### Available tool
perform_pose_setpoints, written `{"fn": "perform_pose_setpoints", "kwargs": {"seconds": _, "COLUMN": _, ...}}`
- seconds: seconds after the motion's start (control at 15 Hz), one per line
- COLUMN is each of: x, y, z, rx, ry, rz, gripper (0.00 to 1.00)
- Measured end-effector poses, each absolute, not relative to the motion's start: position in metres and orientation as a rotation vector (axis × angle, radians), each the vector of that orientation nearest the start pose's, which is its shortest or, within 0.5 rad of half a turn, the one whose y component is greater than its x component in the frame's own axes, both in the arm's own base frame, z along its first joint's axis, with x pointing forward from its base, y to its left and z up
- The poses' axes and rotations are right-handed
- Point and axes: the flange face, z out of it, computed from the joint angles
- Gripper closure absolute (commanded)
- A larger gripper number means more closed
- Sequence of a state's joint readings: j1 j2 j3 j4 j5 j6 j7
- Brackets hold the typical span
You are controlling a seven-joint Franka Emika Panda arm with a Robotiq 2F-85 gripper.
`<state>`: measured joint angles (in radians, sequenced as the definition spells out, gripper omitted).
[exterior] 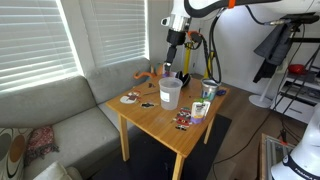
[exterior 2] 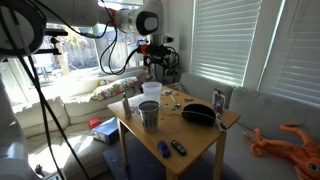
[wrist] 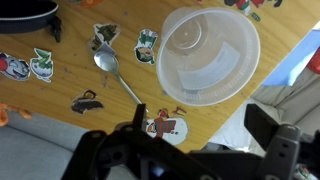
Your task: Place the silver and clear containers upright then put the silver spoon in the clear container.
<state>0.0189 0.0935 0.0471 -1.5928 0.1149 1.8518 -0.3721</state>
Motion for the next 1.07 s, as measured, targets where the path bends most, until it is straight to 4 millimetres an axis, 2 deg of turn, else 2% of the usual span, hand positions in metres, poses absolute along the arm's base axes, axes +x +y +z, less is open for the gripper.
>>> {"fn": "perform_pose_setpoints", "kwargs": {"seconds": 0.27, "x": 0.605, "y": 0.048, "z": 0.586, "rx": -2.973, "ry": -0.63, "rz": -0.267, "gripper": 0.0}}
{"fn": "perform_pose_setpoints", "kwargs": {"seconds": 0.47, "x": 0.611, "y": 0.039, "z": 0.574, "rx": -2.977, "ry": -0.607, "rz": -0.228, "gripper": 0.0}}
{"fn": "perform_pose_setpoints", "kwargs": {"seconds": 0.8, "x": 0.642, "y": -0.016, "z": 0.553, "rx": -2.982, "ry": -0.605, "rz": -0.226, "gripper": 0.0}}
{"fn": "perform_pose_setpoints", "kwargs": {"seconds": 0.93, "x": 0.655, "y": -0.036, "z": 0.55, "rx": -2.98, "ry": -0.655, "rz": -0.247, "gripper": 0.0}}
{"fn": "perform_pose_setpoints", "kwargs": {"seconds": 1.07, "x": 0.668, "y": -0.048, "z": 0.542, "rx": -2.966, "ry": -0.733, "rz": -0.255, "gripper": 0.0}}
